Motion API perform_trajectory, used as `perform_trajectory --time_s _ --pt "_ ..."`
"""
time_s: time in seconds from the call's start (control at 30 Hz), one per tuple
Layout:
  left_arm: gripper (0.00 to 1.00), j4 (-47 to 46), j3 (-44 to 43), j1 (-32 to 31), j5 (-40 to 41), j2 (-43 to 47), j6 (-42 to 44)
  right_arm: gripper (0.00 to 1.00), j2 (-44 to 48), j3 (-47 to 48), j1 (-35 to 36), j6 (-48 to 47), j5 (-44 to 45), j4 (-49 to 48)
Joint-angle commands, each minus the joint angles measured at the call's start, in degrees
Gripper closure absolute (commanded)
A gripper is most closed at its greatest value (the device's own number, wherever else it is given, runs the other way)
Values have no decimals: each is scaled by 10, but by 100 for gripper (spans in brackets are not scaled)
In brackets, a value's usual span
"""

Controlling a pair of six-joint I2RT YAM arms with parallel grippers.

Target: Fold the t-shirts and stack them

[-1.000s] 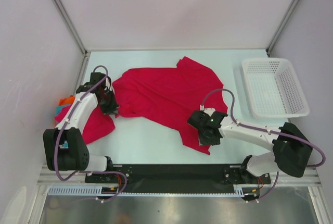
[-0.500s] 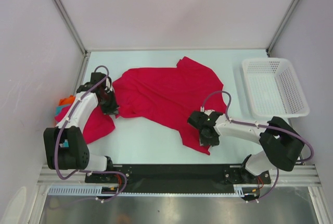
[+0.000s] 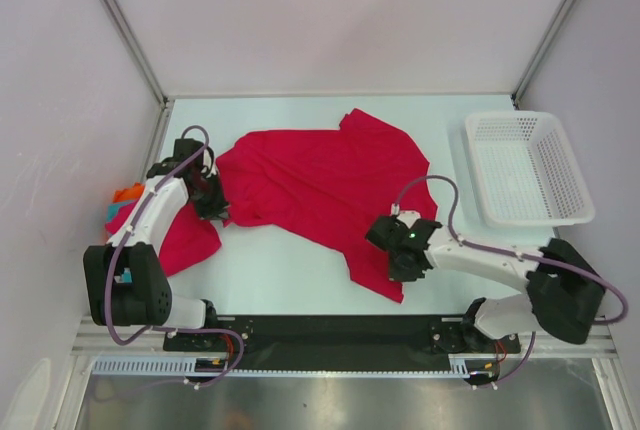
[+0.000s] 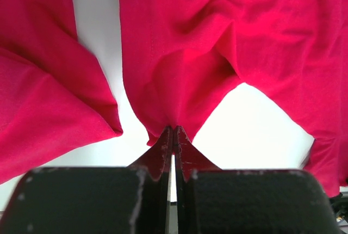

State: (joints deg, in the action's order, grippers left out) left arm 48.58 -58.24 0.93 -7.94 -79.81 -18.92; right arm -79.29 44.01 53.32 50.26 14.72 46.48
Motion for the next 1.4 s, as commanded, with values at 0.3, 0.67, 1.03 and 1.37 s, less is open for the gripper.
perform_trajectory --time_s 0.3,0.67,1.03,1.37 --pt "97 2 -5 15 -26 35 -2 100 268 -62 2 180 40 180" --pt "92 8 24 15 -36 55 5 97 157 -24 -1 132 52 141" --pt "77 28 78 15 -65 126 -8 62 118 14 24 113 36 148" --pt "73 26 116 15 -64 145 -24 61 159 3 94 185 14 212"
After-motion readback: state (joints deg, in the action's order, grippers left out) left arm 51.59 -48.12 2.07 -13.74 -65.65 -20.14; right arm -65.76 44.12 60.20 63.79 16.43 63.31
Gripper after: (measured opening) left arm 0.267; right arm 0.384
